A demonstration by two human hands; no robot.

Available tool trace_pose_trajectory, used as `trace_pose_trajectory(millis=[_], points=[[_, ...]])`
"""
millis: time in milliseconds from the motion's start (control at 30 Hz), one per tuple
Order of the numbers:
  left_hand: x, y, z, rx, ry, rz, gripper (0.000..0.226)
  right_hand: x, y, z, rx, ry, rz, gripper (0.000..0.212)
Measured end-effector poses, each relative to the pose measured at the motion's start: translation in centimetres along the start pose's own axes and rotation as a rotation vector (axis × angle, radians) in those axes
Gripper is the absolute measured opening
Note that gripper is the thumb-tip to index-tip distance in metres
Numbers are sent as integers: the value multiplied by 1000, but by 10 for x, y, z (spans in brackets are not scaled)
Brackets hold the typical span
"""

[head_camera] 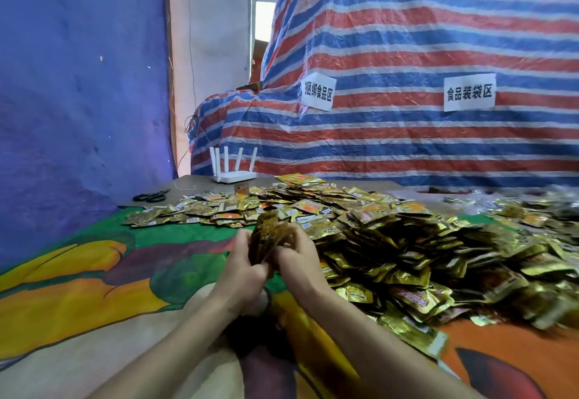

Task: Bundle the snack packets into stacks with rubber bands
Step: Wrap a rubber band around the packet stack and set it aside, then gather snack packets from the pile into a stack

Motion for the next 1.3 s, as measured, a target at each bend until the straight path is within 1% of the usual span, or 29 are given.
trace_pose_trajectory(millis=[67,133,167,267,333,367,433,500,600,667,700,800,900,967,1067,1100,1167,1233,1300], points=[[-11,4,-8,-52,45,-17,39,11,5,14,-33,56,103,39],[-22,10,-21,-37,115,-18,46,24,12,35,-96,140,188,44],[-26,15,-27,-21,138,-32,49,29,16,47,-120,187,221,43],[-26,29,-42,25,139,-56,42,39,28,84,-140,349,295,29],[-18,41,-50,63,111,12,40,42,35,110,-132,459,340,21],[-14,47,-54,91,92,56,43,43,37,124,-124,505,358,18],[-12,57,-62,150,44,78,53,44,39,152,-123,564,362,14],[-17,62,-70,155,56,67,55,45,38,179,-152,631,332,12],[-29,66,-84,145,92,9,51,47,33,218,-254,768,288,11],[-32,71,-92,184,94,5,53,49,30,247,-309,894,219,7],[-30,73,-94,191,104,19,51,50,28,263,-315,990,159,5],[-24,73,-93,136,116,53,44,56,29,311,-247,1290,-48,5],[-21,69,-91,102,116,42,34,66,33,346,-183,1453,-164,9],[-20,67,-92,106,139,65,35,68,35,359,-134,1529,-229,10],[-20,70,-94,125,137,65,35,58,41,365,-18,1521,-422,15],[-21,70,-94,128,135,60,36,55,42,365,7,1527,-450,14],[-21,71,-94,143,129,56,38,50,40,366,21,1570,-436,5],[-22,71,-93,151,119,58,38,49,38,365,40,1589,-428,6],[-22,70,-92,144,102,73,34,47,36,366,63,1583,-456,5]])
Point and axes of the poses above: each hand's wrist, its own y-axis away from the middle knuckle, its own z-axis out of the back of the hand, x = y × z, the point moved 3 cm from there along -y, towards the middle knuckle, and after that the axes turned 11 degrees about -x, right-handed, at the moved point
